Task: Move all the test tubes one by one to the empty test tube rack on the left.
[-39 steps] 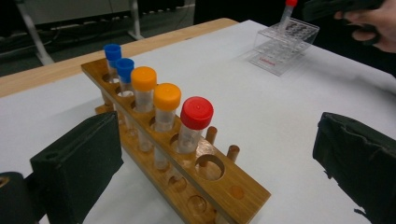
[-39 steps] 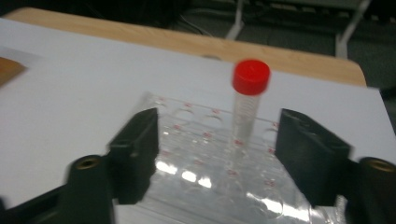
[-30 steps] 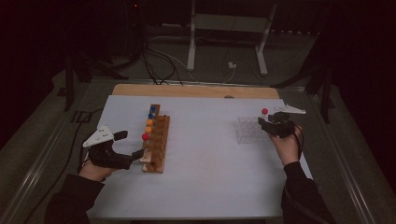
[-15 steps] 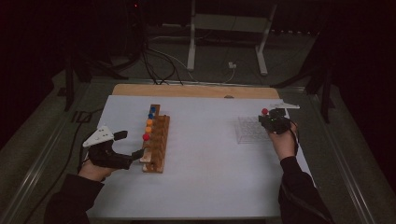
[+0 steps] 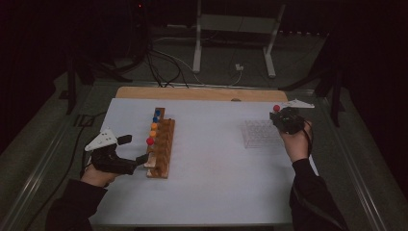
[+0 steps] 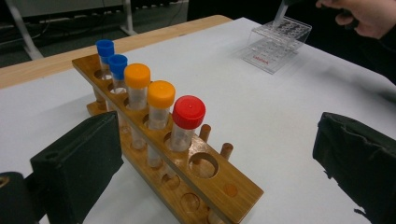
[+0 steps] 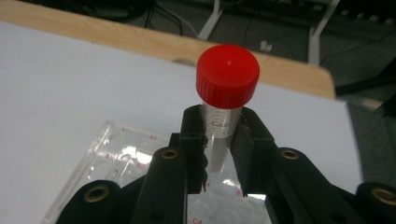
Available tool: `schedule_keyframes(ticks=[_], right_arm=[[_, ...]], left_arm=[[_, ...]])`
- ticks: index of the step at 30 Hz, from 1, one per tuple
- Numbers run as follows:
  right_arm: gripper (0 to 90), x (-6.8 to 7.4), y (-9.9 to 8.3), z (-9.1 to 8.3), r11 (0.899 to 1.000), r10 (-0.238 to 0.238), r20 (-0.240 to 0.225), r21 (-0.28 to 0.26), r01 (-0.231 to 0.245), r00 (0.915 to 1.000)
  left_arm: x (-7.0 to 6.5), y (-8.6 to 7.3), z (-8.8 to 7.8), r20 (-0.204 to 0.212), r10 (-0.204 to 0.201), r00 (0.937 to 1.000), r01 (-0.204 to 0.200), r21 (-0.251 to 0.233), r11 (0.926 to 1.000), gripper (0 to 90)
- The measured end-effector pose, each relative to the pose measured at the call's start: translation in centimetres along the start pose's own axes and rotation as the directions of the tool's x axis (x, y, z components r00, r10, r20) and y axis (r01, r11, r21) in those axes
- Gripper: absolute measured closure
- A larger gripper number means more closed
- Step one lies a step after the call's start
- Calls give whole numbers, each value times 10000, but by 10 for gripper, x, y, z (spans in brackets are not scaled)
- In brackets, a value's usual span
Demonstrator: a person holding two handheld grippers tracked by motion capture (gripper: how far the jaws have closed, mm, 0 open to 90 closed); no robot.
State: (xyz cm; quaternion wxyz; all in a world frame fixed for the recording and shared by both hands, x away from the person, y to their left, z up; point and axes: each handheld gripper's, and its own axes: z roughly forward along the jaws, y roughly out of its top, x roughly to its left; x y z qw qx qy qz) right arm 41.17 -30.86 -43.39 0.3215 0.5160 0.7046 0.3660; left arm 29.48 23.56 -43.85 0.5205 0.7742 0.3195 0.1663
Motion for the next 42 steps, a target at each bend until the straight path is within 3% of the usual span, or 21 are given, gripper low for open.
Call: schedule_keyframes(ticks=[5, 10, 18, 32, 42], right_arm=[[749, 3, 9, -14, 9993, -134, -181, -341, 128, 9997], [749, 16, 14, -26, 9977, -502, -579, -492, 474, 9971], [749, 41, 15, -42, 9923, -1097, -1372, -727, 1004, 9845], [749, 78, 0, -57, 9816, -1880, -2528, -822, 1725, 9491], [749, 111, -12, -68, 9693, -2453, -3405, -1035, 2231, 9077]], left_arm=[[-3, 2, 1, 25, 92, 10000, -92, 65, 9999, 22], [-9, 7, 0, 150, 242, 9996, -242, 14, 9997, 22], [-21, 16, 3, 468, 520, 9976, -512, -162, 9986, 22], [-34, 21, 16, 897, 652, 9938, -654, -3, 9979, 22], [-46, 30, 29, 1210, 733, 9899, -745, 52, 9972, 23]])
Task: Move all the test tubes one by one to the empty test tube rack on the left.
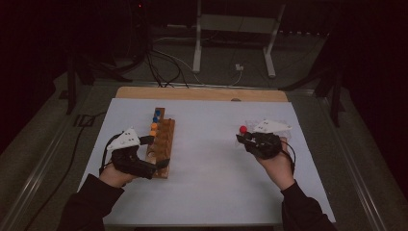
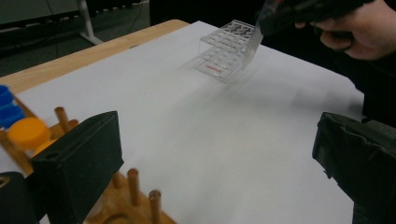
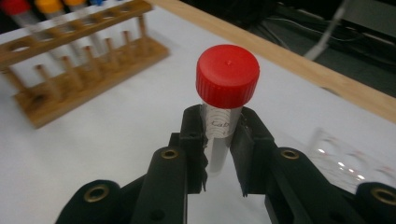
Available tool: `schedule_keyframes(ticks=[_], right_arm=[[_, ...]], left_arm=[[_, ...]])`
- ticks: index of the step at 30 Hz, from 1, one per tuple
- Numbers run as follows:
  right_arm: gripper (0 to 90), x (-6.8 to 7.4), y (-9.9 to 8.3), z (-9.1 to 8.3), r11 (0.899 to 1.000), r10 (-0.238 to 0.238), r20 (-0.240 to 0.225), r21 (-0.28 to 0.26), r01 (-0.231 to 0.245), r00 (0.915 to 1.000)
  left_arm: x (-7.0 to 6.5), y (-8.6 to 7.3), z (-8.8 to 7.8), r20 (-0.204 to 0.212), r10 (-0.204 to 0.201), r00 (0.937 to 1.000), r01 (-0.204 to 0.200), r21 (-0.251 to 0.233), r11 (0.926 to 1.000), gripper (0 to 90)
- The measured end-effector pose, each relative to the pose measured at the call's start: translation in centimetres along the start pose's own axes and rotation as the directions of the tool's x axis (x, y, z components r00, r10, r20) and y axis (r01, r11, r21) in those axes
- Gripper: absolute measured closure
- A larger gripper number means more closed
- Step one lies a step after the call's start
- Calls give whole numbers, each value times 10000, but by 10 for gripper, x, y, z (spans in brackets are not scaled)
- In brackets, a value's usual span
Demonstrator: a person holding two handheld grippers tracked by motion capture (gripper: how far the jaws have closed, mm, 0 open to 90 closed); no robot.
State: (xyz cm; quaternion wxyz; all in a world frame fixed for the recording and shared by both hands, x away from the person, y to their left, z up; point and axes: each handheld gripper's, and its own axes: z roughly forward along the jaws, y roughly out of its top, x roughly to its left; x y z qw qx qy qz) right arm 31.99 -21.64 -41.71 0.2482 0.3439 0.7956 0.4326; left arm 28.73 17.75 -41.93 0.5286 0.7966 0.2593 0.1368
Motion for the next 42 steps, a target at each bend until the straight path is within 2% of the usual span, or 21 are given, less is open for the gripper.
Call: schedule_keyframes(ticks=[11, 19, 21, 25, 31, 37, 42], right_arm=[[749, 42, -1, 4, 9974, -712, -992, -137, 702, 9925], [749, 65, -4, 11, 9945, -1051, -1521, -172, 1037, 9828], [748, 70, -5, 13, 9930, -1180, -1654, -150, 1172, 9791], [749, 78, -8, 18, 9915, -1282, -1877, -38, 1298, 9738], [749, 85, -12, 23, 9899, -1368, -2080, 93, 1418, 9685], [749, 87, -12, 23, 9903, -1338, -2168, 75, 1387, 9670], [748, 87, -12, 22, 9907, -1306, -2240, 74, 1357, 9658]], left_arm=[[-16, 14, 21, 585, 267, 9979, -272, 64, 9996, 27], [-31, 27, 45, 1140, 454, 9924, -462, 44, 9989, 76], [-35, 30, 51, 1198, 603, 9910, -614, 52, 9981, 140], [-41, 33, 62, 1377, 685, 9881, -701, 67, 9975, 205], [-49, 37, 76, 1508, 940, 9841, -967, 103, 9953, 333], [-54, 38, 85, 1637, 1309, 9778, -1349, 134, 9908, 449], [-58, 38, 91, 1770, 1745, 9686, -1800, 151, 9836, 579]])
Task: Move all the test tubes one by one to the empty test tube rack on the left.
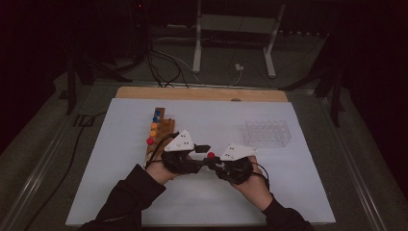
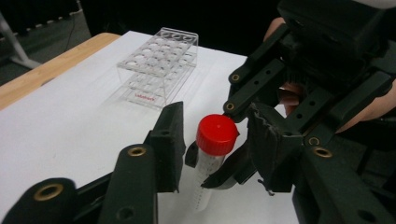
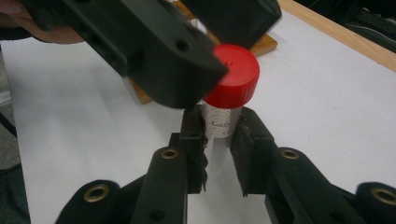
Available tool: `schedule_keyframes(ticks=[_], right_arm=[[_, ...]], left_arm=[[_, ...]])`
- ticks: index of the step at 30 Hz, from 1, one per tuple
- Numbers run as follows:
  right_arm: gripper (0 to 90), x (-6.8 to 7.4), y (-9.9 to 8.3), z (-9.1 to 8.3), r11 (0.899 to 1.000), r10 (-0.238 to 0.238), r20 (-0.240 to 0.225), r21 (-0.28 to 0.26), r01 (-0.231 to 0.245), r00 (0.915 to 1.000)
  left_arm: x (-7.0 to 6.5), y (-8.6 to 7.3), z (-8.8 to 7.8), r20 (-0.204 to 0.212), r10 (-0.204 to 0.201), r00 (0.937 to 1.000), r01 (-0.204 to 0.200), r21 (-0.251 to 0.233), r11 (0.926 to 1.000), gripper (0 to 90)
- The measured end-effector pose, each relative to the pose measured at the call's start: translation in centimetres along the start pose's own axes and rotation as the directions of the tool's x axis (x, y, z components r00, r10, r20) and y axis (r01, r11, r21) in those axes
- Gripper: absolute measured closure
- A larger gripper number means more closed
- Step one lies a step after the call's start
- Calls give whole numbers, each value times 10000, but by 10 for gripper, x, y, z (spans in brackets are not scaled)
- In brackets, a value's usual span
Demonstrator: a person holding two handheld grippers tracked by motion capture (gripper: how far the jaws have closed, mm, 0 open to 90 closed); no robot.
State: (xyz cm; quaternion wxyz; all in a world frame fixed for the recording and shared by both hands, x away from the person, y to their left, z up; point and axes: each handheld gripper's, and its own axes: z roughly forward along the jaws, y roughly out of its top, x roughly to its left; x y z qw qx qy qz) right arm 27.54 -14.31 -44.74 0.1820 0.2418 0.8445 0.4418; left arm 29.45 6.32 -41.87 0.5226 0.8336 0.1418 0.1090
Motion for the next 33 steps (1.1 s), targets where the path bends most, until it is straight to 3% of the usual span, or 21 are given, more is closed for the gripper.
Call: schedule_keyframes(ticks=[8, 14, 21, 29, 33], right_arm=[[749, 1, 0, -1, 10000, -38, -3, 14, 38, 10000], [748, -1, 0, -2, 10000, 43, -24, -30, -43, 10000], [732, -3, 1, -5, 9999, 10, 58, -157, -9, 10000], [564, -13, -3, -17, 9998, 70, 475, -167, -62, 9988], [440, -22, -8, -26, 9979, 481, 594, -454, -454, 9971]], left_arm=[[-1, -1, 7, 37, 256, 9997, -257, 143, 9996, 697], [-1, 0, 7, 11, 373, 9993, -373, 98, 9993, 715], [3, 4, 5, -32, 240, 9997, -240, -32, 9997, 719], [11, 15, -15, -356, 233, 9991, -242, -236, 9994, 719], [15, 23, -28, -532, 197, 9984, -219, -398, 9990, 720]])
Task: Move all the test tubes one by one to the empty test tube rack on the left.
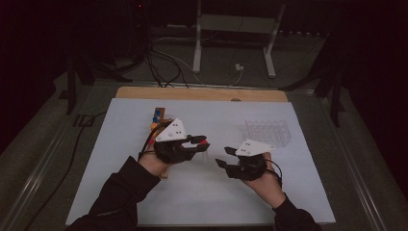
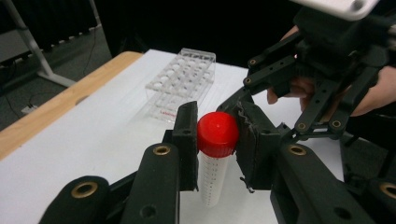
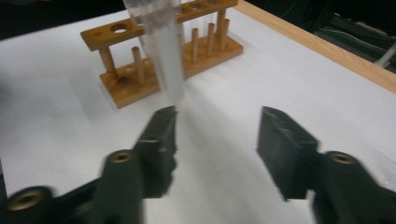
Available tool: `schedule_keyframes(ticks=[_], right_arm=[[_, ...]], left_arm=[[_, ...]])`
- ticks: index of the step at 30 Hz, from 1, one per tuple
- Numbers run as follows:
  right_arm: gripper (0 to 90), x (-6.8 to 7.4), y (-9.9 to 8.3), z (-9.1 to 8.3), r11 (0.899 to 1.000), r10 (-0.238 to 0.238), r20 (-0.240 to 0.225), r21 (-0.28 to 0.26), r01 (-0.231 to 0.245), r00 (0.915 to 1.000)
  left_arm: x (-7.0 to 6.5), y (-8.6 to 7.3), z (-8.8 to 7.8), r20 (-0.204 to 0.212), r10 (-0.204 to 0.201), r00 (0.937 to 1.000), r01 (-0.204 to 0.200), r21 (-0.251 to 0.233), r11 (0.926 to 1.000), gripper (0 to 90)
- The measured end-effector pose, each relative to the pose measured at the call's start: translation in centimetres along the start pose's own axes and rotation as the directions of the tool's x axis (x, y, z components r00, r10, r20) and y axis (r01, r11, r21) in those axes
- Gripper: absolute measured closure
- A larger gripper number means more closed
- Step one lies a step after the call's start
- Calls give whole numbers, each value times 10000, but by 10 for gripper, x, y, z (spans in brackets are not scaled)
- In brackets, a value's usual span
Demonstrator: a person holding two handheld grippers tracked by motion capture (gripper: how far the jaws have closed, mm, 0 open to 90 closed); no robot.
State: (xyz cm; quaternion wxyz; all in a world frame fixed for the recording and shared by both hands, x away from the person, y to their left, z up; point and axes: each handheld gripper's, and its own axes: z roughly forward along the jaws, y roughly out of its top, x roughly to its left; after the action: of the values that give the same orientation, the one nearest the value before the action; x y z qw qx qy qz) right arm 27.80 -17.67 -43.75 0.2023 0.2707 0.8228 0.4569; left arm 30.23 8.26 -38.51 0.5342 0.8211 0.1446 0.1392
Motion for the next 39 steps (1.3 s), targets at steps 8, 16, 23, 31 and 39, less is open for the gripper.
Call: schedule_keyframes(ticks=[8, 16, 23, 31, 39], right_arm=[[174, -16, -12, -9, 9977, 670, 849, -147, -660, 9941], [7, -24, -18, -13, 9935, 1132, 786, -218, -1118, 9905], [7, -25, -19, -15, 9934, 1085, 720, -441, -1055, 9915], [7, -24, -20, -16, 9932, 1002, 646, -654, -959, 9929], [7, -22, -19, -16, 9943, 897, 607, -630, -859, 9941]], left_arm=[[5, 7, -21, -358, 67, 9993, -70, -74, 9999, 719], [10, 9, -44, -875, 76, 9961, -79, -27, 10000, 720], [15, 2, -69, -1494, -45, 9888, 57, 77, 10000, 720], [20, -14, -98, -2269, -293, 9735, 345, 192, 9992, 719], [30, -30, -119, -3118, -724, 9474, 840, 240, 9962, 719]])
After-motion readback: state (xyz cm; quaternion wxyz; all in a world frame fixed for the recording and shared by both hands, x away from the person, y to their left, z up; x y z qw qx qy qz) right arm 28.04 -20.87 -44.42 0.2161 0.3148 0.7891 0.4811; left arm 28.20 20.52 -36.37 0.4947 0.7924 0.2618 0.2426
